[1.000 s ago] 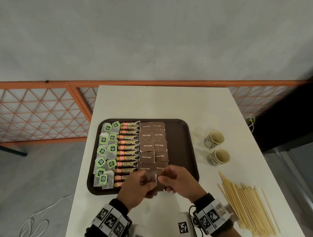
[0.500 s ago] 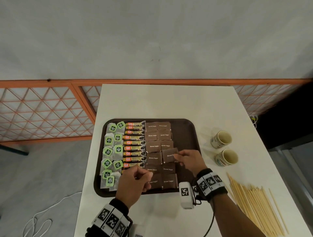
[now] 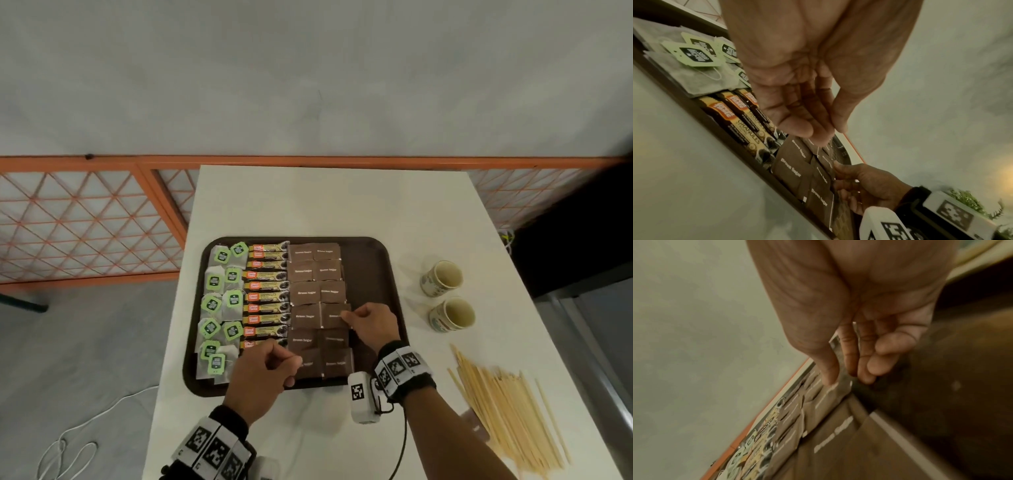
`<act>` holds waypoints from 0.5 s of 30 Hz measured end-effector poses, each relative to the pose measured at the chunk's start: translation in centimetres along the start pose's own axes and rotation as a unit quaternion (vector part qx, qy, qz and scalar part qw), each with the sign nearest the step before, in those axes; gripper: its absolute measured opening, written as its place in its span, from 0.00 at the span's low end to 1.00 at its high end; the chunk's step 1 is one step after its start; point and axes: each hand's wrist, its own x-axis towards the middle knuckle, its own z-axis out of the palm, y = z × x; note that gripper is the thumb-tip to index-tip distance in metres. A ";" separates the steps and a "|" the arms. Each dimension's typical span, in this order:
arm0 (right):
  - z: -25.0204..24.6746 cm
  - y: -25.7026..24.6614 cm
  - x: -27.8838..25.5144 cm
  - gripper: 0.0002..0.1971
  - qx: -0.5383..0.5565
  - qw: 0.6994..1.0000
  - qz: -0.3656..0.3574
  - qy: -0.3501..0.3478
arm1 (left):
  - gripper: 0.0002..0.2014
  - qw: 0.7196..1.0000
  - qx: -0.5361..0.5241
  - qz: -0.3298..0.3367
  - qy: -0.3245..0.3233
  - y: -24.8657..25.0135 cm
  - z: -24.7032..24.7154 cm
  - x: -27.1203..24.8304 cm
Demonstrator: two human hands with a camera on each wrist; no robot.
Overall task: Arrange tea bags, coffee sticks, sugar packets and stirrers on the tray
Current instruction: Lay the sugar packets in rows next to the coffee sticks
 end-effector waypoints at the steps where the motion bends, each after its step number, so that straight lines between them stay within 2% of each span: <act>1: -0.6 0.3 -0.7 0.11 -0.011 1.000 -0.011 0.012 | 0.07 1.000 0.005 0.005 -0.006 0.1 0.2 -0.1; 4: -2.8 2.8 -3.7 0.09 -0.045 0.997 -0.056 0.017 | 0.09 0.999 0.032 0.018 -0.029 0.5 1.5 -0.4; 7: -5.4 7.9 -7.9 0.08 -0.070 0.995 -0.074 0.001 | 0.11 0.993 0.084 0.039 -0.079 1.1 4.5 -1.0; 10: -7.9 14.2 -12.1 0.07 -0.091 0.995 -0.047 0.005 | 0.11 0.975 0.153 0.057 -0.149 1.1 8.9 -1.7; 14: -9.5 21.5 -15.7 0.04 -0.105 0.993 0.006 0.044 | 0.10 0.930 0.269 0.072 -0.238 0.3 14.9 -2.5; 15: -9.6 22.5 -16.1 0.08 -0.115 0.992 0.014 0.056 | 0.09 0.919 0.296 0.072 -0.248 0.1 16.2 -2.7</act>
